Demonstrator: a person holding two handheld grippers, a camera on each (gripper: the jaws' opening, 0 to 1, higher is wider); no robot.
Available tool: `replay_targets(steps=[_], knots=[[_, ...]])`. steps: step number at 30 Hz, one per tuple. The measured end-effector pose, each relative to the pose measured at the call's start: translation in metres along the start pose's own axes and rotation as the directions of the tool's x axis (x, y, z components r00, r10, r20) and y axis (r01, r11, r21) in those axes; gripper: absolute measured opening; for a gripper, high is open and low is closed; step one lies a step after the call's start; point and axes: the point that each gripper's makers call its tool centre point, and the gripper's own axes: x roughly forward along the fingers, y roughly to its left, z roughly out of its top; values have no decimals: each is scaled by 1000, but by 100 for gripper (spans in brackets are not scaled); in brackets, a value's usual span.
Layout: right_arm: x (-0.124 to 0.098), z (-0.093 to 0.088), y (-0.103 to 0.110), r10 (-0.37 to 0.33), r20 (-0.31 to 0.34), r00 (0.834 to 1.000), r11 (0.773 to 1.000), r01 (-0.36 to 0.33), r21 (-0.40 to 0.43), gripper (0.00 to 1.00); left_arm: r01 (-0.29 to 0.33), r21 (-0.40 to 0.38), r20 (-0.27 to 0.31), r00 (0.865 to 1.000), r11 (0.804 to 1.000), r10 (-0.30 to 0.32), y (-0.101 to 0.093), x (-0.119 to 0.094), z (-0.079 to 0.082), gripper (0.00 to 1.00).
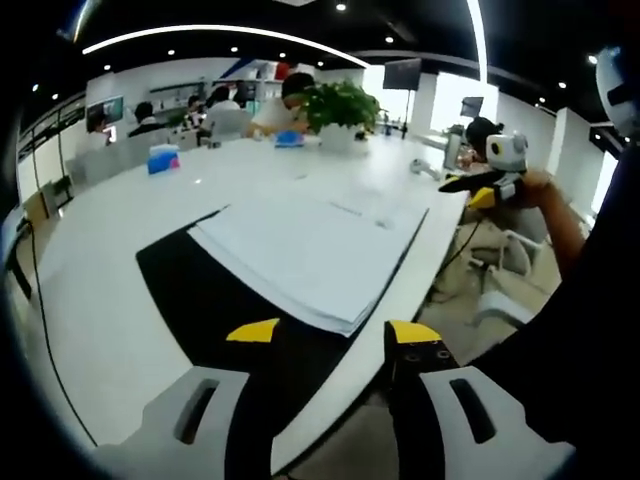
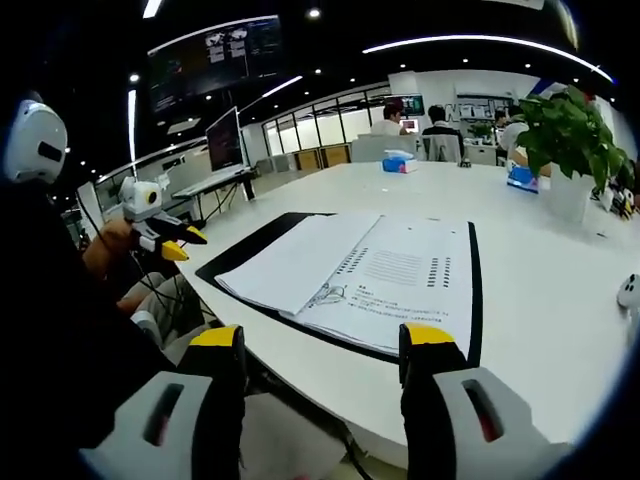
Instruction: Flip through the bound document one page at a time
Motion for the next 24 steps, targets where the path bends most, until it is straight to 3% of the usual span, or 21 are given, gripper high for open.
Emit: replay_targets(steps=[3,7,12,16,24], knots=[[-2,-1,-3,-3,9,1000,1000,3,7,62,5,1,-15,1000,1000,-4,0,2,-2,43],[-4,10,-5,-3,84,996,999,-1,43,64,0,2,-24,1000,1000,0,0,4,-3,43],[-8,24,-3,23,156,988,999,-26,22,64,1,2,-23,1000,1000,-1,-2,4,-4,43],[-8,29,2,39,159,987,999,-41,14,64,-2,0,-28,1000,1000,2,-1,3,-6,43],[-8,21,-2,13,104,994,1000,-13,-5,62,-19,0,-10,1000,1000,19,2,1,-1,42]])
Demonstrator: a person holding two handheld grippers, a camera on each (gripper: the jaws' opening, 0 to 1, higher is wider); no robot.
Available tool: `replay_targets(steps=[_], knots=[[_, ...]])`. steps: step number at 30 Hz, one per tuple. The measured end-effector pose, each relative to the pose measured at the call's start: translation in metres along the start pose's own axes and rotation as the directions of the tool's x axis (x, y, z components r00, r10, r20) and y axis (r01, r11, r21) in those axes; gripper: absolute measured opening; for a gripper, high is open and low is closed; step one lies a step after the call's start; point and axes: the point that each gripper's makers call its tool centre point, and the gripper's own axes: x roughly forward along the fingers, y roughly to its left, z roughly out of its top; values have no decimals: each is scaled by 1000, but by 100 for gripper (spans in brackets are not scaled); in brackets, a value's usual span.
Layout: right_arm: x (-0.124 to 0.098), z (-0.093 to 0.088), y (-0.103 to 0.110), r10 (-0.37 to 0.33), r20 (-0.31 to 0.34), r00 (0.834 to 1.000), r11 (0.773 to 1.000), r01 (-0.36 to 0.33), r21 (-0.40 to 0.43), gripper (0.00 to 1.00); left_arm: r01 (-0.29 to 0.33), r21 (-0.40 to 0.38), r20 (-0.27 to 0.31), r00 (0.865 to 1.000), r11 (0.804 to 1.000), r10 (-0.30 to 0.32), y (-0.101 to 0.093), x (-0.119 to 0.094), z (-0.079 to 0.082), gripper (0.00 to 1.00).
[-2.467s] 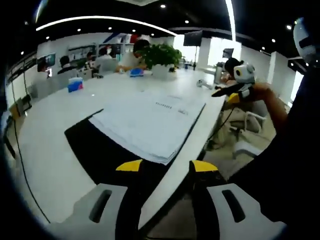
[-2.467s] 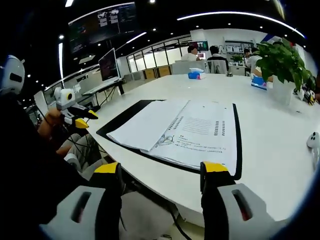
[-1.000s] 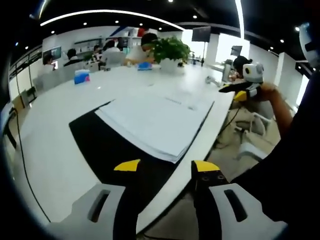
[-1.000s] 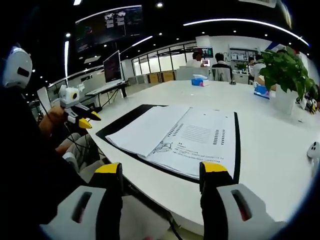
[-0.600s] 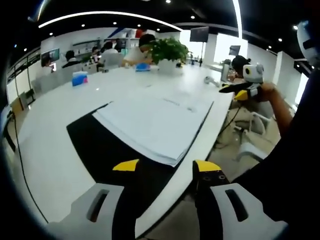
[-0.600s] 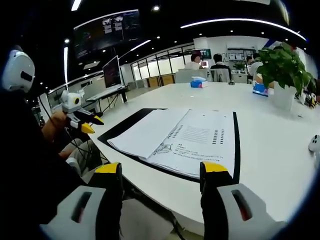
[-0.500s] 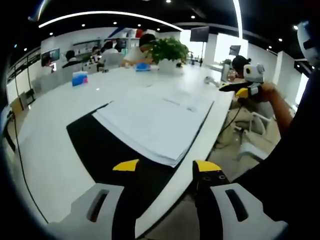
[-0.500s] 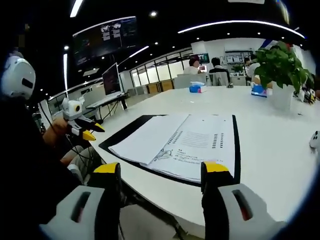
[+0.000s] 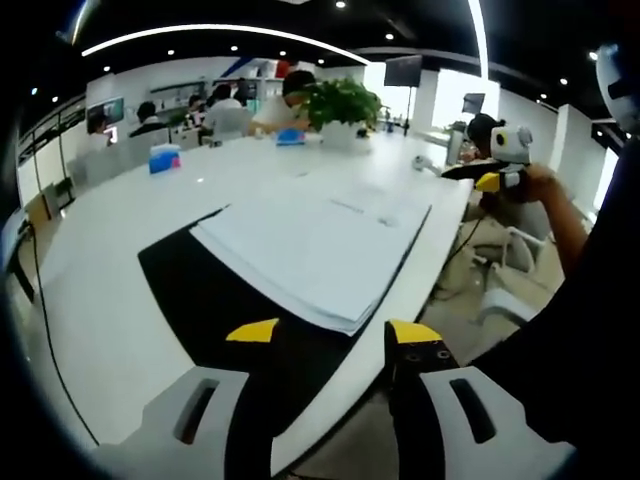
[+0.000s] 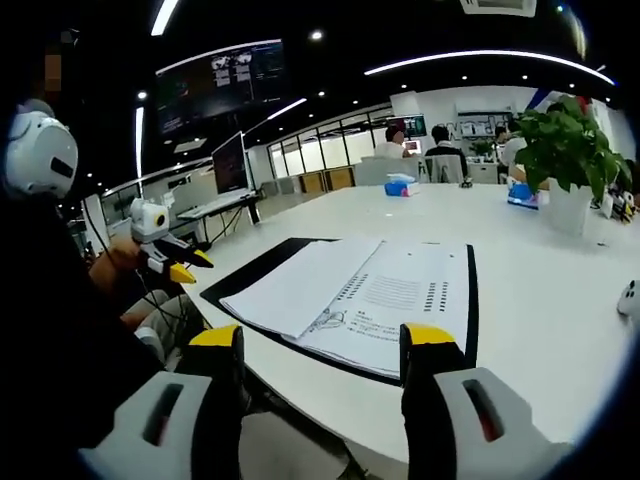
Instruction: Flip through the bound document one page at a time
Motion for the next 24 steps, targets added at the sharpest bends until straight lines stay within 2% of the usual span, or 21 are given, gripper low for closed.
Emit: replay_targets(steps=[6,14,19,24], knots=[[-2,-4,-2,-11,4,1000,1000,11,14,59,6,4,0,1000,1000,-6,-6,-3,-2,42],[5,-11,-7,-20,-21,1000,1000,20,17,60,2,-12,-13,1000,1000,-2,-3,-2,-11,41],[11,-4,-2,-4,-11,1000,1000,5,28,61,14,4,-12,1000,1000,-14,4,-2,-4,40],[16,-3,-7,-35,-17,999,999,36,23,61,15,29,-19,1000,999,-15,13,2,1,40]])
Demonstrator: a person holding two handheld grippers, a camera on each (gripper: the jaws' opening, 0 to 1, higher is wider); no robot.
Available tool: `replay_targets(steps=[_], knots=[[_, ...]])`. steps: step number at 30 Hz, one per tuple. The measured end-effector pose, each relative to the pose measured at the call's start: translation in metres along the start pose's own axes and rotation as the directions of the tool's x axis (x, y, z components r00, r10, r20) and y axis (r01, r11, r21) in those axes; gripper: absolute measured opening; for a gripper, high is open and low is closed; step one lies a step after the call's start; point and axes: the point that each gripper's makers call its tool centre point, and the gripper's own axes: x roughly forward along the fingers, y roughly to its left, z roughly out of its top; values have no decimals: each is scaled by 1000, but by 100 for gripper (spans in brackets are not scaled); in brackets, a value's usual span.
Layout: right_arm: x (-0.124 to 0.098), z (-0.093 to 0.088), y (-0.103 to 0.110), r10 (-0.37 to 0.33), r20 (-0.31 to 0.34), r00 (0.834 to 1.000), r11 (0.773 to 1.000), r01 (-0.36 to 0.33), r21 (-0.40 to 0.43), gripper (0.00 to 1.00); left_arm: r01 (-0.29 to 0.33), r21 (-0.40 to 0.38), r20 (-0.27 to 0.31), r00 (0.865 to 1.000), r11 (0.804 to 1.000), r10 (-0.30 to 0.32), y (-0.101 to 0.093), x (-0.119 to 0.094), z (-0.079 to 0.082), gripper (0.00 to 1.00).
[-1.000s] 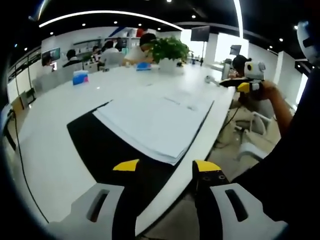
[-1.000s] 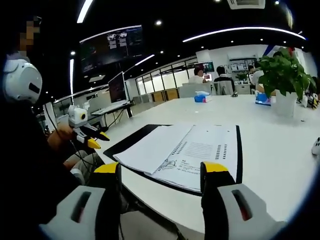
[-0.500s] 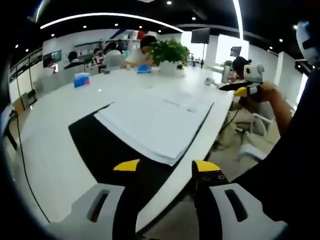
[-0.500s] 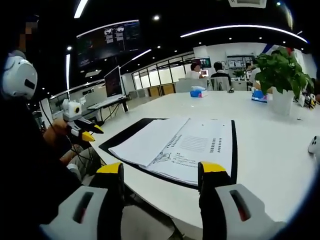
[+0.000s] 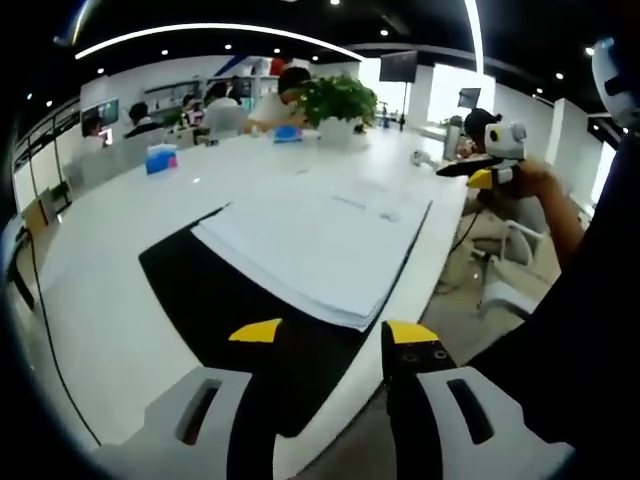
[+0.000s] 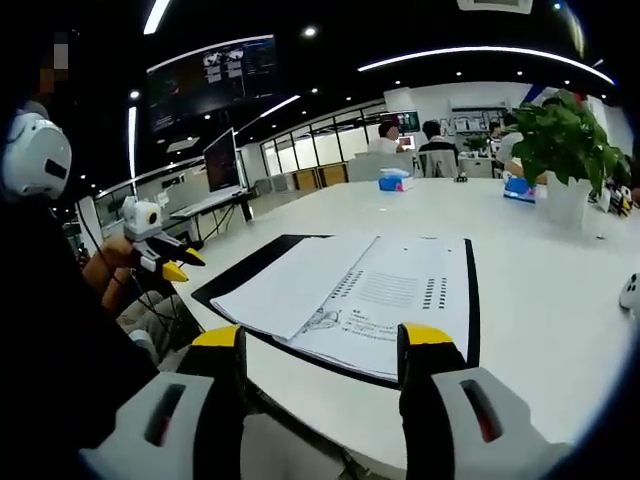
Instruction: Flip through the bound document one page at a time
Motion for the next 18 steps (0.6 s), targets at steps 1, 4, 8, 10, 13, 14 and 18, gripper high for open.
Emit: replay_targets(steps=[1,4,8,10,13,14,18], knots=[[0,0,-1,-5,1,1000,1000,5,-1,61,3,3,10,1000,1000,-3,0,0,2,40],[0,-1,-6,-30,11,999,999,30,11,61,9,8,52,999,1000,-10,0,0,10,40],[-2,0,-15,-52,18,998,998,51,27,61,13,16,107,994,1000,-15,1,1,19,40],[-3,5,-15,-52,24,998,998,52,22,61,13,6,134,991,1000,-13,3,3,25,40],[-5,10,-12,-38,38,999,999,38,3,61,19,0,159,987,1000,-19,5,9,34,40],[-5,11,-12,-35,39,999,999,35,2,61,22,1,162,987,1000,-22,4,12,37,40],[-4,7,-17,-44,24,999,999,44,2,60,31,24,178,983,999,-35,0,14,44,40]])
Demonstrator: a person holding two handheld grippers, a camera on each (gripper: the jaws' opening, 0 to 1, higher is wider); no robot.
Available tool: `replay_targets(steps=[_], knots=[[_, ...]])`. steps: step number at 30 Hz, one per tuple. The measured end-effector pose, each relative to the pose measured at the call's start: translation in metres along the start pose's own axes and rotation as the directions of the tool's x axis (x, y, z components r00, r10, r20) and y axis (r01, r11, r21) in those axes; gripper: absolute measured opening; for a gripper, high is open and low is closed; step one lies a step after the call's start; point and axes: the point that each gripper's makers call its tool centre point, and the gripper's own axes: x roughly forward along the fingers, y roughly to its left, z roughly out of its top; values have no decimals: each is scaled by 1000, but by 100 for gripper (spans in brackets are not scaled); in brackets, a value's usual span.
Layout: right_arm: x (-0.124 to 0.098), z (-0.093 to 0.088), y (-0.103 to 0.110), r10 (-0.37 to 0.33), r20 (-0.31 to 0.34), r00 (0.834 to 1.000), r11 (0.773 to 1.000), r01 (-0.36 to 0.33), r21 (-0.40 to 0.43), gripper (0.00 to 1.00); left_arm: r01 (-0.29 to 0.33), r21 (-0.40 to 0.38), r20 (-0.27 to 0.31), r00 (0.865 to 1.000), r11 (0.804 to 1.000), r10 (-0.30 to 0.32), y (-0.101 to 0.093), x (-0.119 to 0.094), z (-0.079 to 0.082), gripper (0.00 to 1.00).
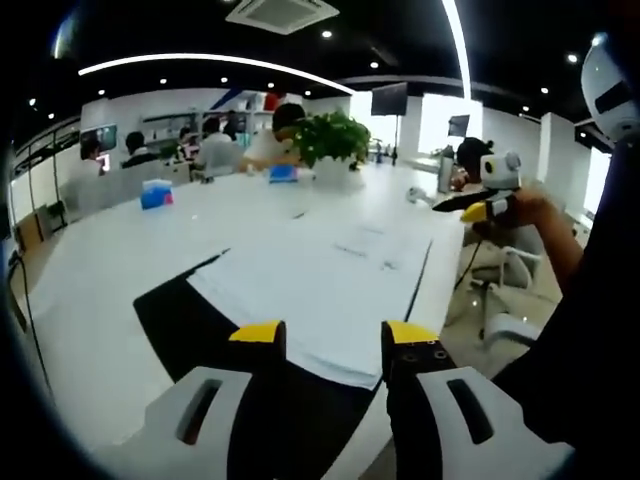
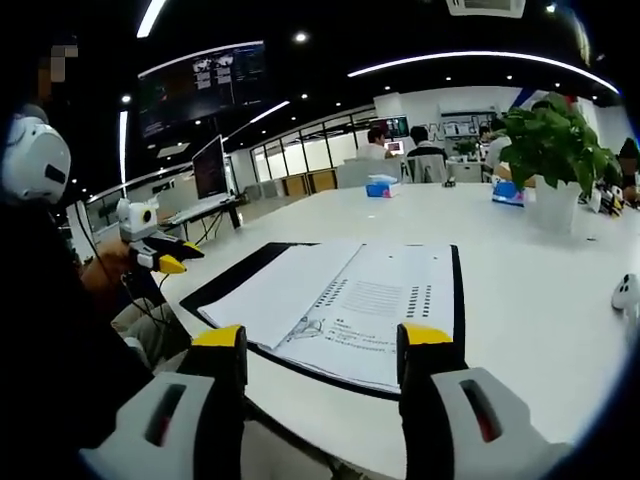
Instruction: Flip through the bound document one page at a time
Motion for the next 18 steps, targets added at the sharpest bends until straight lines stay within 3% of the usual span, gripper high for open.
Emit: replay_targets(steps=[8,18], knots=[[3,0,-3,-11,0,1000,1000,11,-2,60,-14,-22,-8,1000,1000,13,5,-6,-10,39],[12,5,2,-8,0,1000,1000,8,-10,59,-20,-40,10,1000,999,21,10,-11,-11,39]])
